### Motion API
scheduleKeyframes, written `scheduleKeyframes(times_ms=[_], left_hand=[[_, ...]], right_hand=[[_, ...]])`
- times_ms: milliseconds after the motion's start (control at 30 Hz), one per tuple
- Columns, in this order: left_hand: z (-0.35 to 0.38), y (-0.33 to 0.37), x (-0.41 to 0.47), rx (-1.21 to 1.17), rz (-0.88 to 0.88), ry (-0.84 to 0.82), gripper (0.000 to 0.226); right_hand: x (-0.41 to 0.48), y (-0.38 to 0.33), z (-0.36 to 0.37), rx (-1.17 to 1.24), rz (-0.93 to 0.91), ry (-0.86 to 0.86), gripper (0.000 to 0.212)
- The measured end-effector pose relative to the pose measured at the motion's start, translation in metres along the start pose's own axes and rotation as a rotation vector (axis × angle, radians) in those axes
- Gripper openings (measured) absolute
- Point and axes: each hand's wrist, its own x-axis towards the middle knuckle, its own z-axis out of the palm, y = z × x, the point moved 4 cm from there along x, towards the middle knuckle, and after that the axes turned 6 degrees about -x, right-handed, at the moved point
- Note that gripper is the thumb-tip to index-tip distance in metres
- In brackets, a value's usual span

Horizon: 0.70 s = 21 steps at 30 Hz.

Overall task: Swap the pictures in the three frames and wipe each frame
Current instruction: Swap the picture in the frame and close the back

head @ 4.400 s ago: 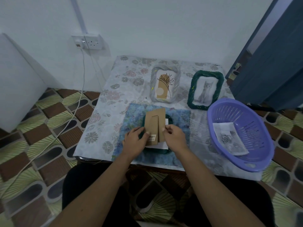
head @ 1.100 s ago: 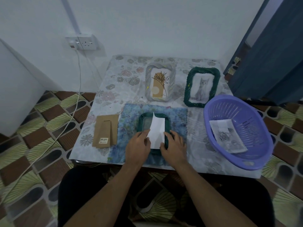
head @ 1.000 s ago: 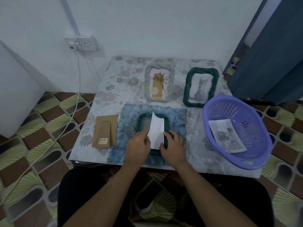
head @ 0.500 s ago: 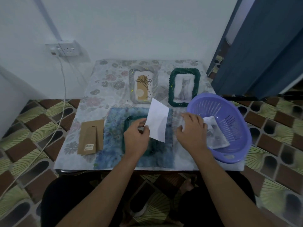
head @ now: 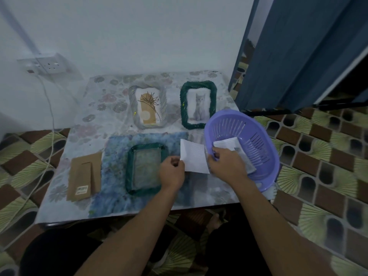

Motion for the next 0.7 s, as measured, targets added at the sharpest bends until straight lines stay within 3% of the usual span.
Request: scheduleKeyframes(times_ms=[167, 333, 633, 700], left_hand=[[0.042, 0.000, -0.005, 0.091, -0.036, -0.127, 0.018], [0.073, -0.004, -0.012, 0.098, -0.071, -0.252, 0.018], [0.075, -0.013, -0.015, -0.017, -0.178, -0.439, 0.015], [0.073, -0.016, -0.013, -0.029, -0.188, -0.402, 0.013]], right_hand=[[0.007, 0.004, -0.004, 0.054, -0.011, -0.017, 0.027], [0.010, 0.001, -0.012, 0.054, -0.031, -0.046, 0.048], [0.007, -0.004, -0.005, 0.094, -0.033, -0.034, 0.048], [0.008, -0.004, -0.004, 0.084, -0.036, -0.032, 0.049]])
